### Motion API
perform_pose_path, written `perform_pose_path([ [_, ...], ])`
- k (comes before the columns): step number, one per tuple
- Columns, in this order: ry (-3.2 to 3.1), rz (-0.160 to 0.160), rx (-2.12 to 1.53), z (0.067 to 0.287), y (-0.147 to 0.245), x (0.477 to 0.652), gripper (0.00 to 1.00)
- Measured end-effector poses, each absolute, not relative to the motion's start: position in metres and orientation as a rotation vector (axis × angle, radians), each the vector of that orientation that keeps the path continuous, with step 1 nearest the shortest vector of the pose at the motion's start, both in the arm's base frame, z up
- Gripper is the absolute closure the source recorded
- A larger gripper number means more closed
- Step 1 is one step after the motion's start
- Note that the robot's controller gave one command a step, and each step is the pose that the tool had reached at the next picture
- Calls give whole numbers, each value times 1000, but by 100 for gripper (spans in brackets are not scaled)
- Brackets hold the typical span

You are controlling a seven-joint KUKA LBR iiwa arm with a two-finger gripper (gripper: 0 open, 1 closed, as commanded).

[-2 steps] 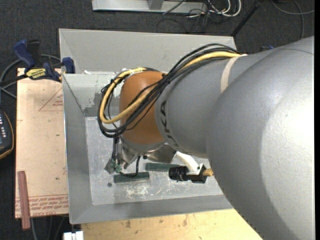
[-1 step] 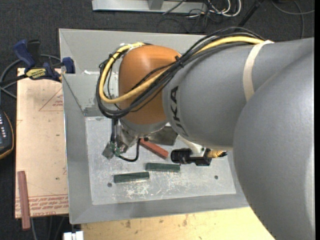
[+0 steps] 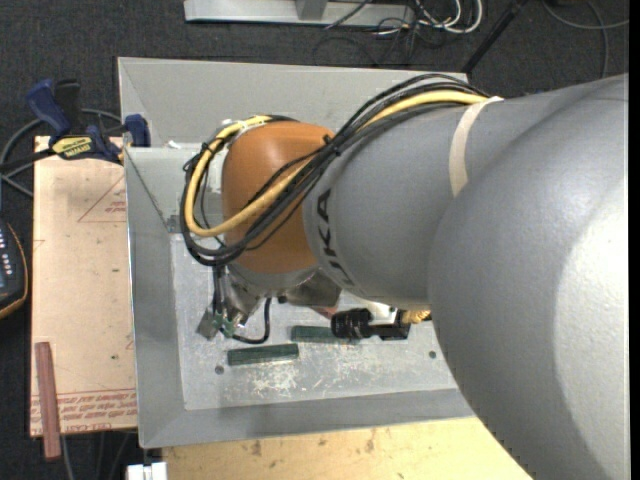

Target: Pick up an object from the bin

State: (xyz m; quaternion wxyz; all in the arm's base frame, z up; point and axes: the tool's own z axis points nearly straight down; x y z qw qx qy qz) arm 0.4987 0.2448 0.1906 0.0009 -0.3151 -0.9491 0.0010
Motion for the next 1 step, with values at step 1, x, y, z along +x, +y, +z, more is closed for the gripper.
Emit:
perform_pose_path([
  [1,-2982,2,-988,192,245,499,0],
])
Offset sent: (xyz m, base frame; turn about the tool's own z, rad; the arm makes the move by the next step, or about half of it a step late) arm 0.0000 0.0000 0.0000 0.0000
